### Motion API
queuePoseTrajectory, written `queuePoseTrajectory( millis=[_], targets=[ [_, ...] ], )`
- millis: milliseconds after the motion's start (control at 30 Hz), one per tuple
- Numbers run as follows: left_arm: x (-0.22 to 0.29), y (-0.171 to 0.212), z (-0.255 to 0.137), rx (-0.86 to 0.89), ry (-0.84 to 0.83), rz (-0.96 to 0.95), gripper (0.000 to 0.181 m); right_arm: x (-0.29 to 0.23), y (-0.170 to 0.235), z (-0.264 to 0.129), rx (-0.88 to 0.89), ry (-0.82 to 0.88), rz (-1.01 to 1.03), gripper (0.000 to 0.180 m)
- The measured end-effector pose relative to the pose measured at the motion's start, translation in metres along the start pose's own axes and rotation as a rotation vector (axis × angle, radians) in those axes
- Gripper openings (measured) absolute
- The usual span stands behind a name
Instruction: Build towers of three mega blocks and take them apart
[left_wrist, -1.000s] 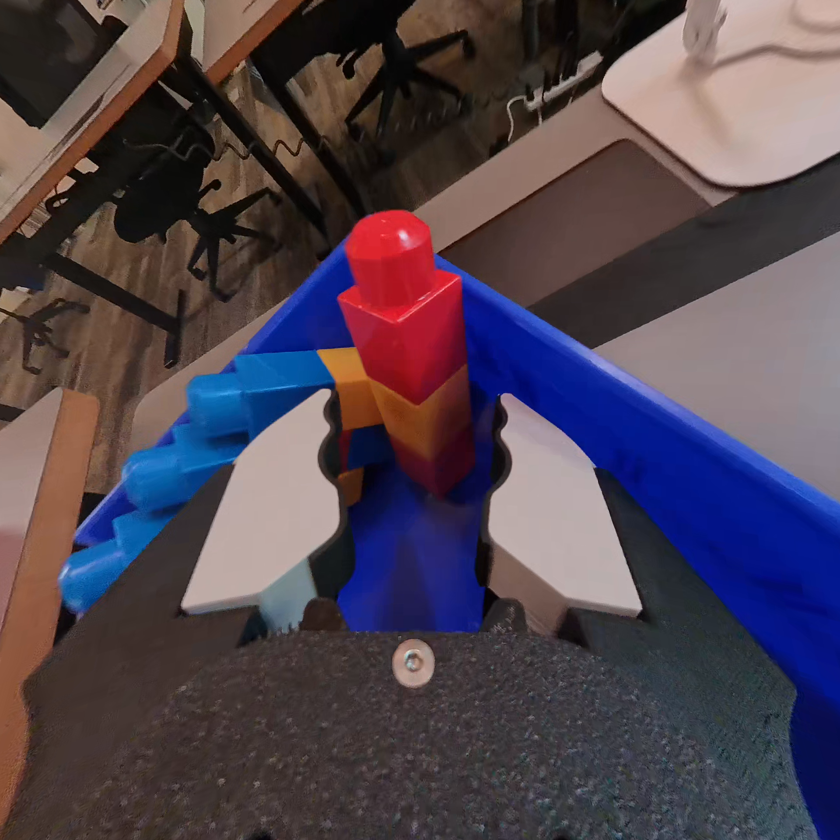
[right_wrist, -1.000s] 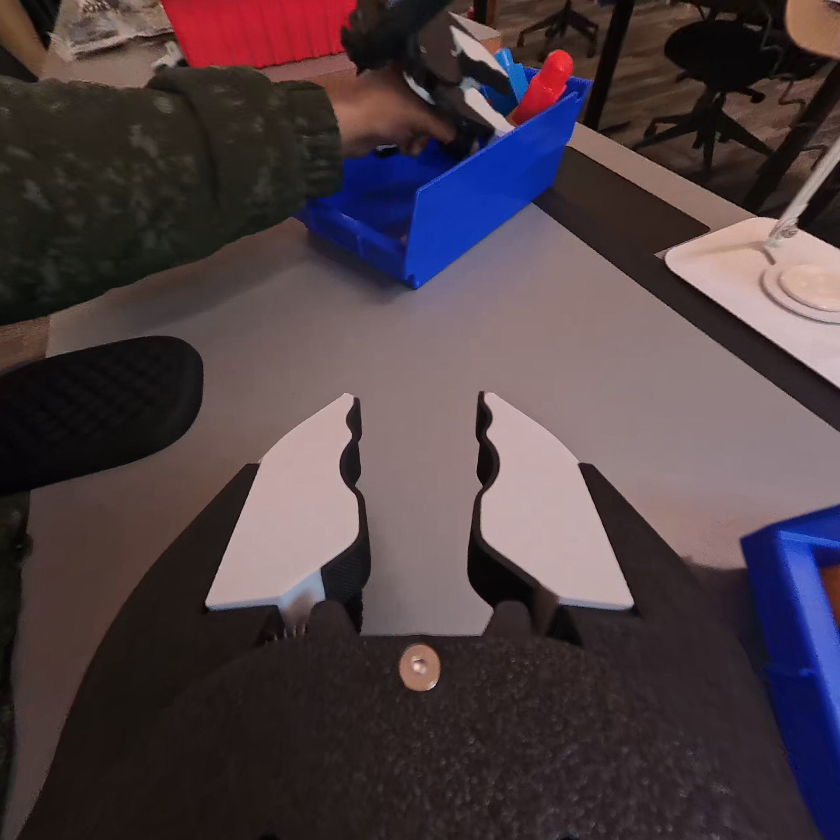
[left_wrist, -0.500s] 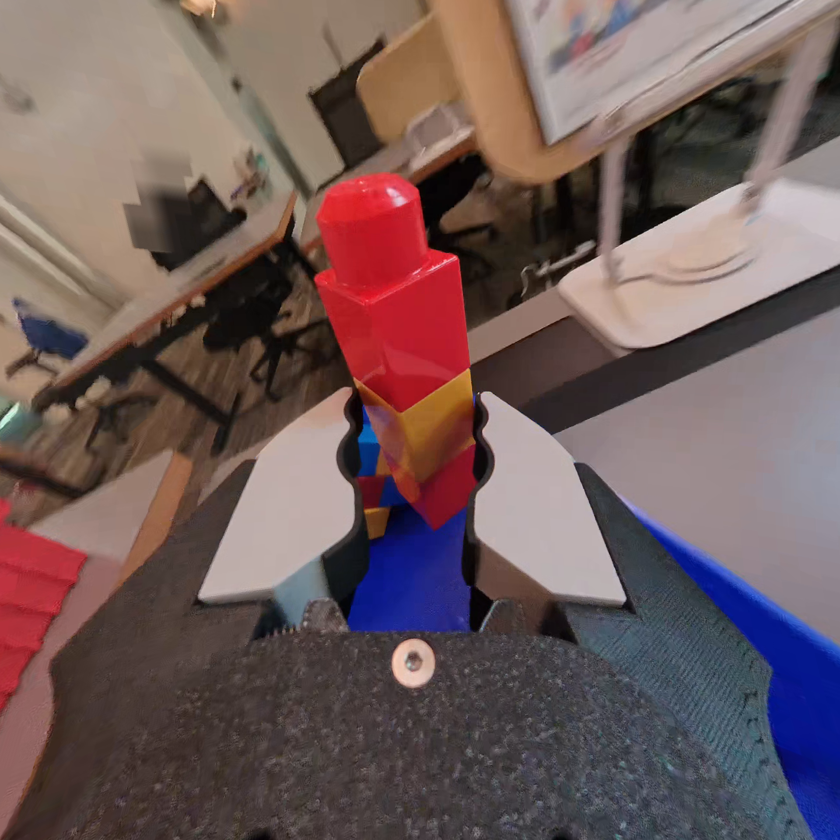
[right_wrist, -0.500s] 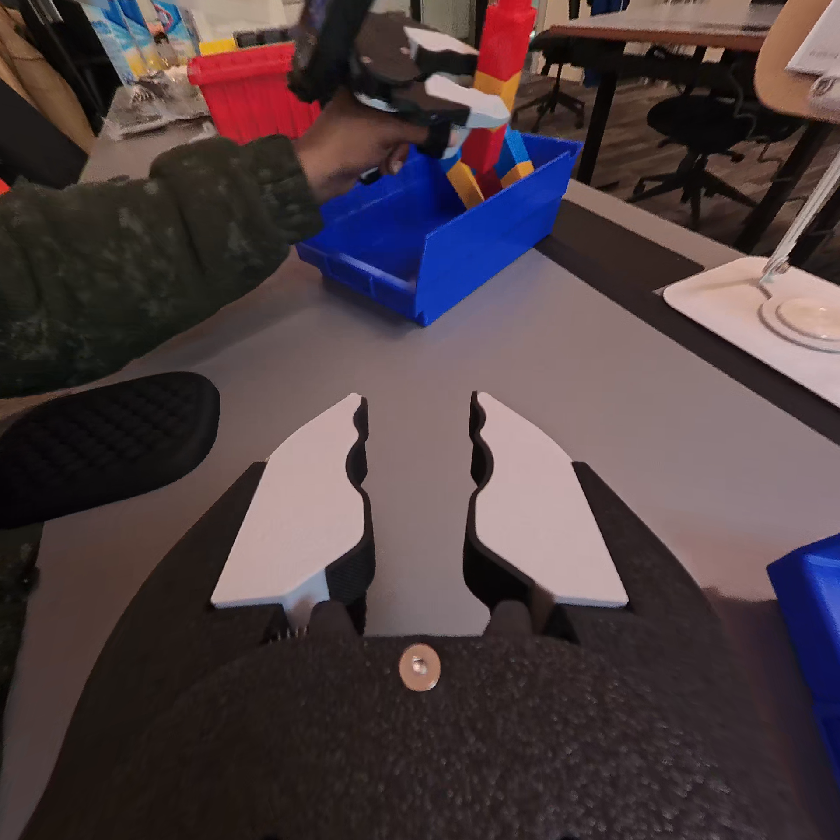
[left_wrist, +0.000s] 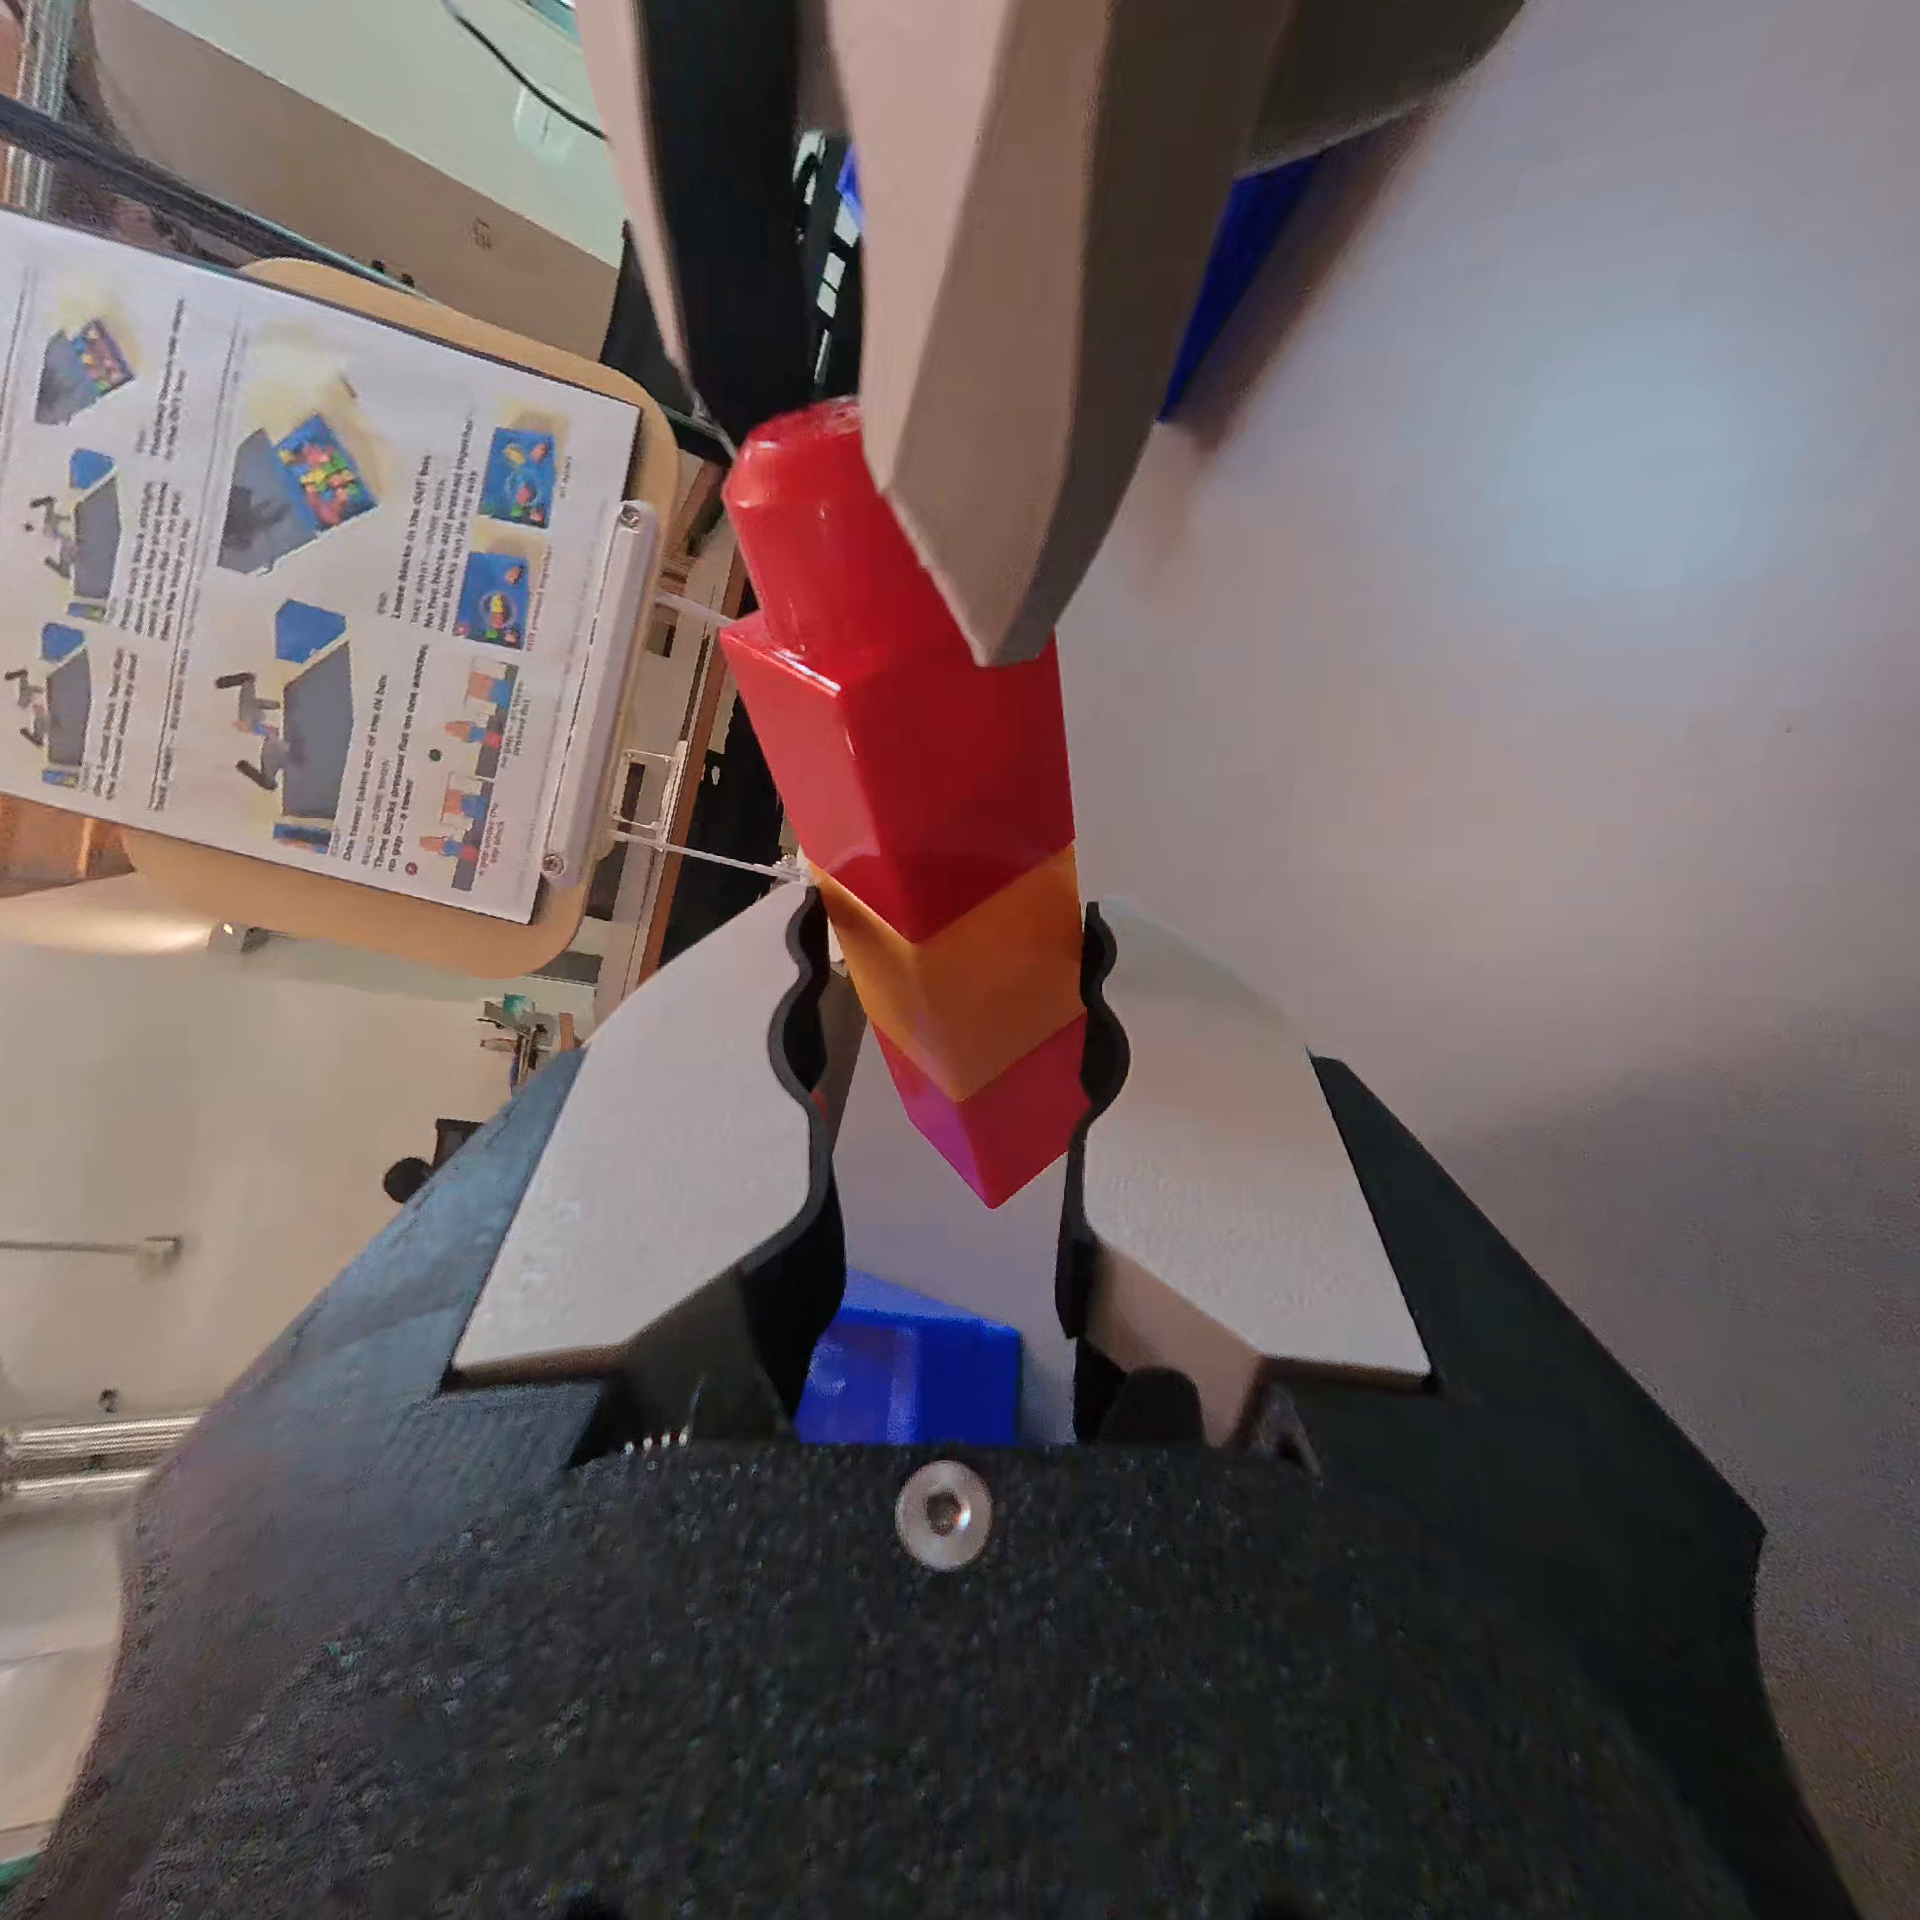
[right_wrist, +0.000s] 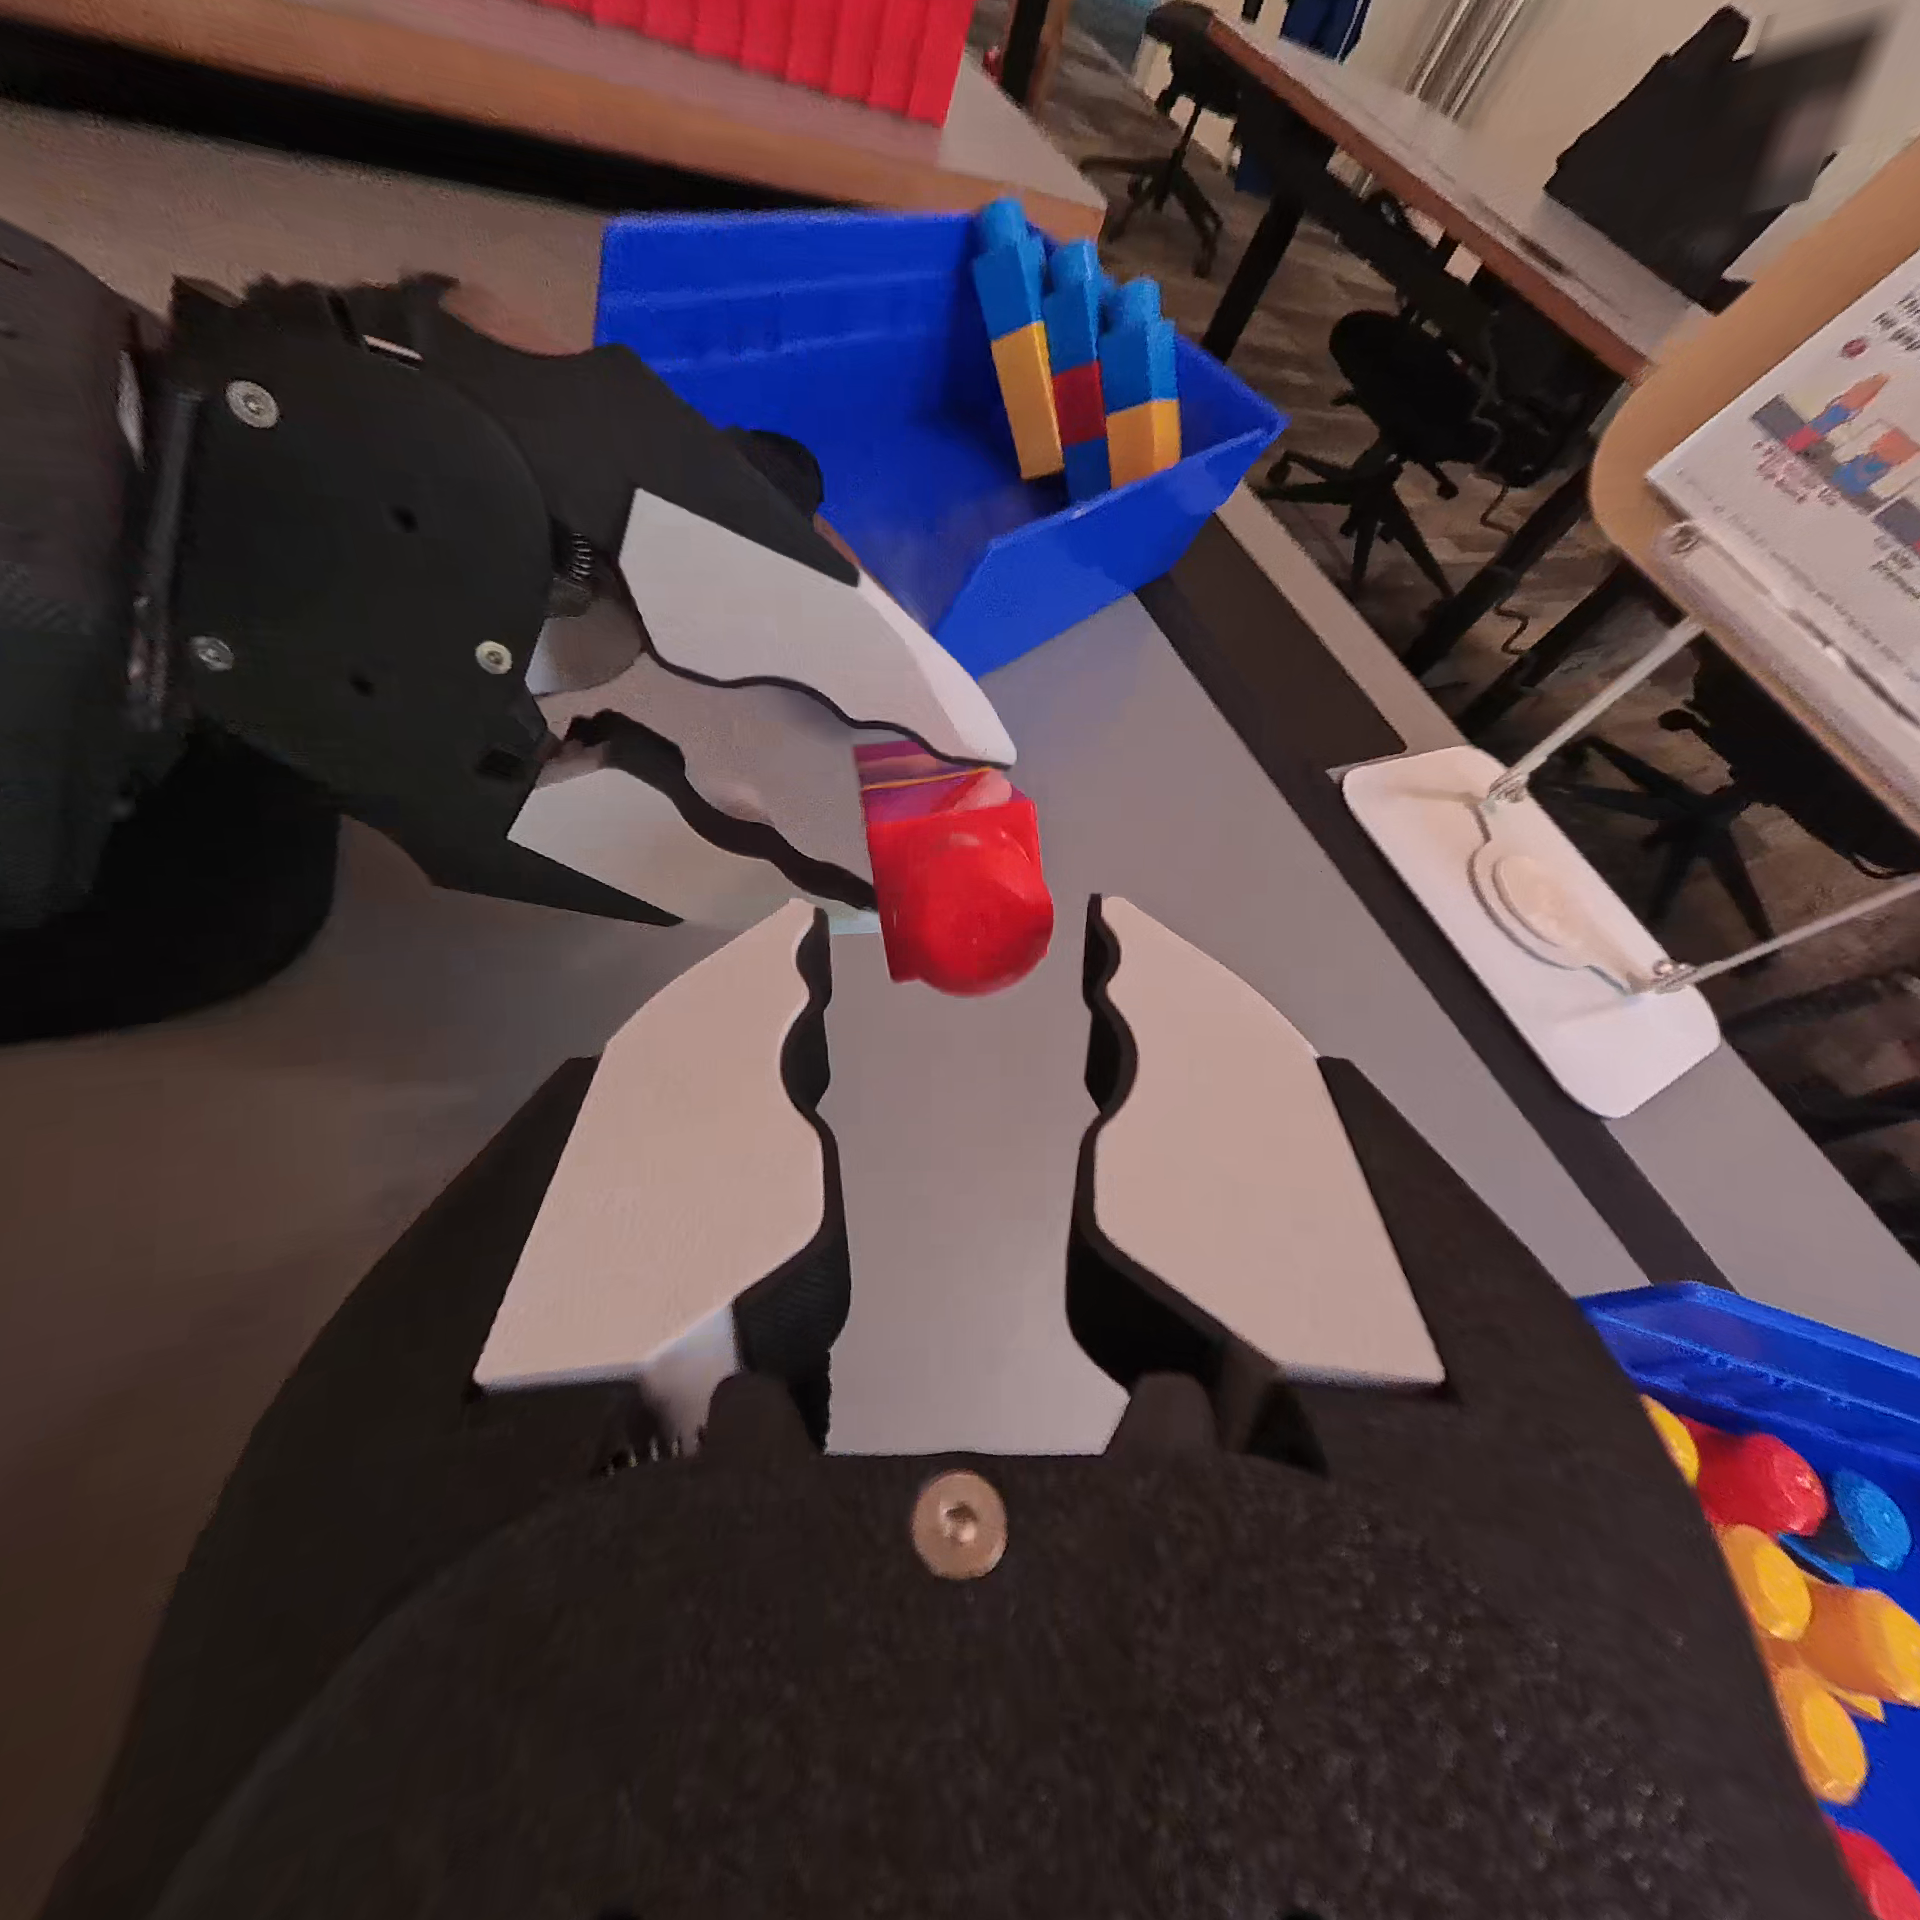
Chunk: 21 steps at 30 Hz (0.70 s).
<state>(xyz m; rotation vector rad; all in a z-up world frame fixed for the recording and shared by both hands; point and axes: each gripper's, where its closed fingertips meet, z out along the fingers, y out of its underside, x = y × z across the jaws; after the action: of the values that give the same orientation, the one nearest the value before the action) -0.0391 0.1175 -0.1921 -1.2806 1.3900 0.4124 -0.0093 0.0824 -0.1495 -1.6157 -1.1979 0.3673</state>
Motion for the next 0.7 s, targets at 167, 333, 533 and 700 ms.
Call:
queuePoseTrajectory(
  millis=[167, 333, 533, 700],
  targets=[
    [0.014, 0.002, 0.001, 0.015, 0.021, 0.055, 0.047, -0.009, 0.015, 0.008, -0.039, -0.026, -0.074, 0.032],
    [0.019, 0.008, 0.006, 0.065, 0.08, -0.004, 0.071, -0.016, 0.018, 0.002, 0.005, -0.112, -0.088, 0.03],
    [0.053, -0.003, 0.0, 0.222, 0.279, -0.059, 0.052, -0.033, 0.017, -0.005, 0.059, -0.206, -0.149, 0.029],
    [0.039, -0.007, -0.009, 0.271, 0.323, -0.179, 0.044, -0.029, 0.009, -0.019, 0.09, -0.218, -0.161, 0.029]
  ],
)
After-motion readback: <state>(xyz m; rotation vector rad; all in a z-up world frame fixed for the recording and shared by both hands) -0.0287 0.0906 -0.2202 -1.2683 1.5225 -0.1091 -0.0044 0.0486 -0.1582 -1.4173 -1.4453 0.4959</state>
